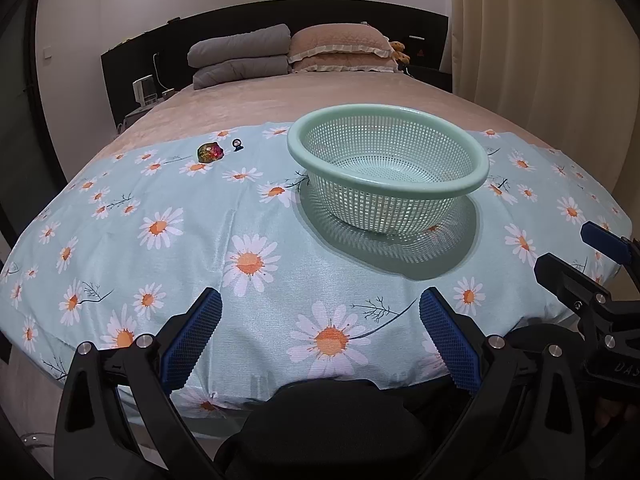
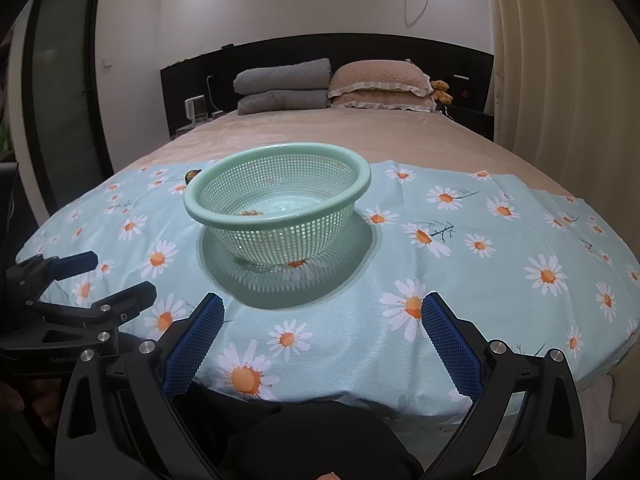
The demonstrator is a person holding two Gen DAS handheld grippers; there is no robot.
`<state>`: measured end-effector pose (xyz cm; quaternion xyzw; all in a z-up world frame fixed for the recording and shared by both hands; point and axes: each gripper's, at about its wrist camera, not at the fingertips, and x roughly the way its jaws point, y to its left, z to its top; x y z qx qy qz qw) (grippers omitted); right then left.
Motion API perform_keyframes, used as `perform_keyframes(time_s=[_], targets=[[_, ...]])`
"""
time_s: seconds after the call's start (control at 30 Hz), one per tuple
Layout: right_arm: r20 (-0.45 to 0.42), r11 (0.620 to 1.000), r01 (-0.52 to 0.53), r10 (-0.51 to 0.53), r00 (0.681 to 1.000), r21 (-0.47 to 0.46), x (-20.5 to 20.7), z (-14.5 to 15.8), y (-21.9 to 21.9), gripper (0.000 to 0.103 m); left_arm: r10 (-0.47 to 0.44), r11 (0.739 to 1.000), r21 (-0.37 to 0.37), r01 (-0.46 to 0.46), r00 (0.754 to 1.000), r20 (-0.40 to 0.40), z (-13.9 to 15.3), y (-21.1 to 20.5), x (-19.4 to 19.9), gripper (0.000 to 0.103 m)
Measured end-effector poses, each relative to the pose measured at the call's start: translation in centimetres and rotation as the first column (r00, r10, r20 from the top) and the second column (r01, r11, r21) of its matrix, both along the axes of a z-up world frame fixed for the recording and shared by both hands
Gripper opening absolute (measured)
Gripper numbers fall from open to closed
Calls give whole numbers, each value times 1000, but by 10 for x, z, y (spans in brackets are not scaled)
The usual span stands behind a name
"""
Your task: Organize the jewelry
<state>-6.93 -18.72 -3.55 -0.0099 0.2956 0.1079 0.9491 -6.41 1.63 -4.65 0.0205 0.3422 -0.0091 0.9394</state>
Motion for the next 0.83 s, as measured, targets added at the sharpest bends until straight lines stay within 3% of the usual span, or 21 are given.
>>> perform_keyframes(time_s=[0.83], targets=[[-2,1000,-1,1,1000,5,0,-2,0,95,-3,1000,5,3,1000,9,2,-4,-2,97]])
